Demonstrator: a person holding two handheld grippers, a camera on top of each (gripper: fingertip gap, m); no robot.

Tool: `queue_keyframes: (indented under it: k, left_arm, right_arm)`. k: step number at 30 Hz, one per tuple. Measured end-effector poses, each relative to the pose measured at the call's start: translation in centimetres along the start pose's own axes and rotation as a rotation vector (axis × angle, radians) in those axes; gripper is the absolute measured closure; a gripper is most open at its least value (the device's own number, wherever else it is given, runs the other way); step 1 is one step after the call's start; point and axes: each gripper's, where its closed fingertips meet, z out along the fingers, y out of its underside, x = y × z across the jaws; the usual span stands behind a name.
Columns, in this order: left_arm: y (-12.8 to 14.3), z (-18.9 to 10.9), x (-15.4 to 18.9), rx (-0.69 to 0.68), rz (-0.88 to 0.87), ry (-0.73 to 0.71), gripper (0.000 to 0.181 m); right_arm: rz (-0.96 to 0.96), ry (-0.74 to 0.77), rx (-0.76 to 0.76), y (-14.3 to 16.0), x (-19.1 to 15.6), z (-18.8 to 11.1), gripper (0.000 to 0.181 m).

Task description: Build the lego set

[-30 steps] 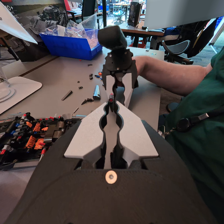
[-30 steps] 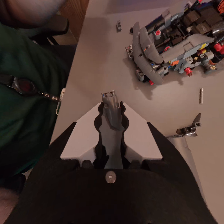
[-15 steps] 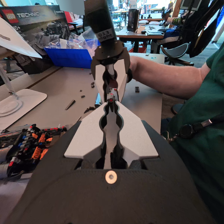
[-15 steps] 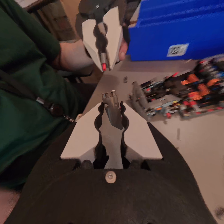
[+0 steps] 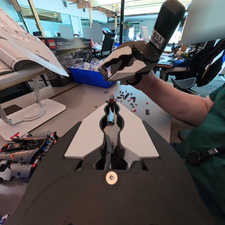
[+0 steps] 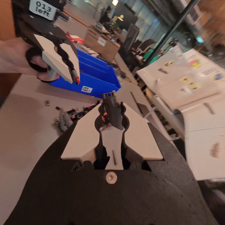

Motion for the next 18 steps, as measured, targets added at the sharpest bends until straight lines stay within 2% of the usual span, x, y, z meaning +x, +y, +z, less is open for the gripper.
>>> queue_keyframes:
  k: [3, 6, 18]
  left_arm:
    - [-1.0, 0.1, -0.4, 0.020, 0.003, -0.005, 0.176]
    - [-1.6, 0.3, -0.6, 0.033, 0.011, -0.004, 0.176]
    - [-2.8, 0.7, -1.1, 0.062, -0.001, -0.014, 0.176]
  right_arm:
    - [-0.096, 0.125, 0.005, -1.2, 1.5, -0.4, 0.156]
    - [-0.153, 0.169, 0.011, -2.0, 2.1, -0.4, 0.156]
    - [-0.221, 0.207, -0.005, -2.6, 2.7, 0.4, 0.156]
